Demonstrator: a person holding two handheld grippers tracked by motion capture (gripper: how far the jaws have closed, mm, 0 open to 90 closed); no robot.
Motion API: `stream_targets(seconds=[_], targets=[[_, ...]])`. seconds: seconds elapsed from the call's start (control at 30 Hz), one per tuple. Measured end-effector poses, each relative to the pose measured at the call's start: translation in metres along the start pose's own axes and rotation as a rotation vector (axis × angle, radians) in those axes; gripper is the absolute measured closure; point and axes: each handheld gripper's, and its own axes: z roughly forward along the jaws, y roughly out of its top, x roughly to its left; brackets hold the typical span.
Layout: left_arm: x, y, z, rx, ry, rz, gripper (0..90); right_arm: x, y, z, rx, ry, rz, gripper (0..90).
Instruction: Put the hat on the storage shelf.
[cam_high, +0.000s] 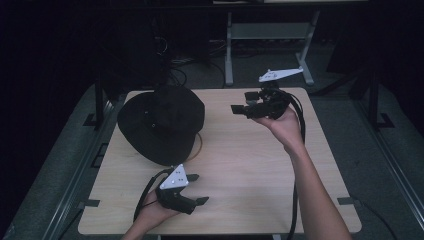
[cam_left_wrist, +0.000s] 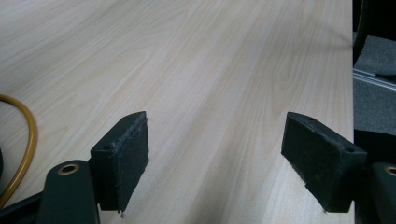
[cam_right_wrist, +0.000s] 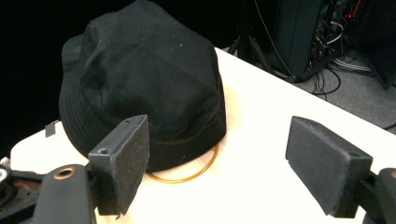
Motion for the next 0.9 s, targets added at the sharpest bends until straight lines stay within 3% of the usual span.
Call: stream_targets(seconds=[0.37, 0.9], targets=[[-0.001, -0.001, 0.0, 0.009, 0.002, 0.0, 22.7, -0.001, -0.023, -0.015, 0.015, -0.017, 0.016, 18.7], [-0.005, -0.003, 0.001, 0.029, 0.011, 0.0, 22.7, 0.0, -0.059, -0.038, -0.022, -0.015, 0.048, 17.8]])
